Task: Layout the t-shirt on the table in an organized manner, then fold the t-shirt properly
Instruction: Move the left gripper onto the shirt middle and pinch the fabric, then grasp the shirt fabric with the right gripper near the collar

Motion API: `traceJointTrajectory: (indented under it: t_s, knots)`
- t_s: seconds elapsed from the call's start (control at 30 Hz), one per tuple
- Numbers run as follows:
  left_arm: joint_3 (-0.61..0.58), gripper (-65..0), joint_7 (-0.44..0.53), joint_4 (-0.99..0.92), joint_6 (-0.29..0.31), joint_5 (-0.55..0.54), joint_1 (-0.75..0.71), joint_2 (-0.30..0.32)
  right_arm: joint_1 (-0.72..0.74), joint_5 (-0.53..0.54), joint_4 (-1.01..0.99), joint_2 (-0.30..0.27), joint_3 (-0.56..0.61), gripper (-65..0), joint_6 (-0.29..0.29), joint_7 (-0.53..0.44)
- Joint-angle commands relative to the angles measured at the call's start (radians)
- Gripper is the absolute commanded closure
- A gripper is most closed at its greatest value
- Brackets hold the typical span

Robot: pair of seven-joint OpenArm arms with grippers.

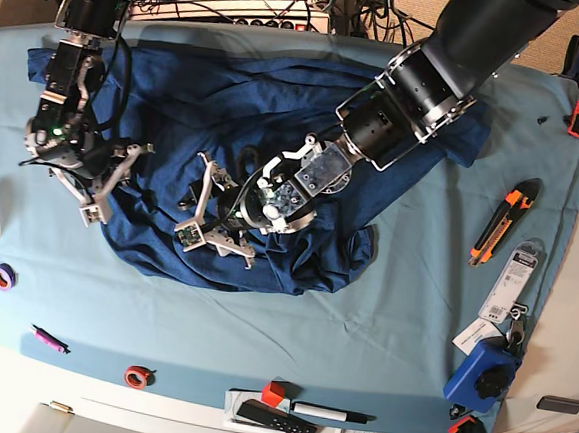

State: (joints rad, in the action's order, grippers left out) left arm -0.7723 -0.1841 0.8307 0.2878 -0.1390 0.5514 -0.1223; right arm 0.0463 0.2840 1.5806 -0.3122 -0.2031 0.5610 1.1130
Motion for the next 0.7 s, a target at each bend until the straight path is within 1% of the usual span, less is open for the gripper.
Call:
traceJointTrajectory:
  t_s: [0.0, 0.07, 0.23, 0.33, 0.5, 0.67]
  knots:
    - [0.003, -29.4, 0.027, 0.016, -0.003, -0.006, 0.030, -0.007, 0.018, 0.000, 0.019, -0.014, 0.004, -18.6, -0.012, -0.034]
    - [0.003, -29.4, 0.027, 0.016, -0.003, -0.006, 0.031, -0.003, 0.018, -0.018, 0.019, -0.014, 0.020, -18.6, -0.028, -0.055]
    - [0.003, -29.4, 0.027, 0.016, -0.003, -0.006, 0.031, 0.002, 0.029, -0.083, 0.018, -0.014, 0.078, -18.6, -0.097, -0.088]
    - [0.003, -29.4, 0.027, 0.016, -0.003, -0.006, 0.031, 0.002, 0.043, -0.103, 0.018, -0.014, 0.106, -18.6, -0.126, -0.101]
    - [0.003, -29.4, 0.027, 0.016, -0.003, -0.006, 0.030, 0.003, 0.076, -0.107, 0.015, -0.014, 0.132, -18.6, -0.136, -0.106]
    - [0.003, -29.4, 0.027, 0.016, -0.003, -0.006, 0.031, 0.003, 0.092, -0.113, 0.015, -0.012, 0.131, -18.5, -0.150, -0.108]
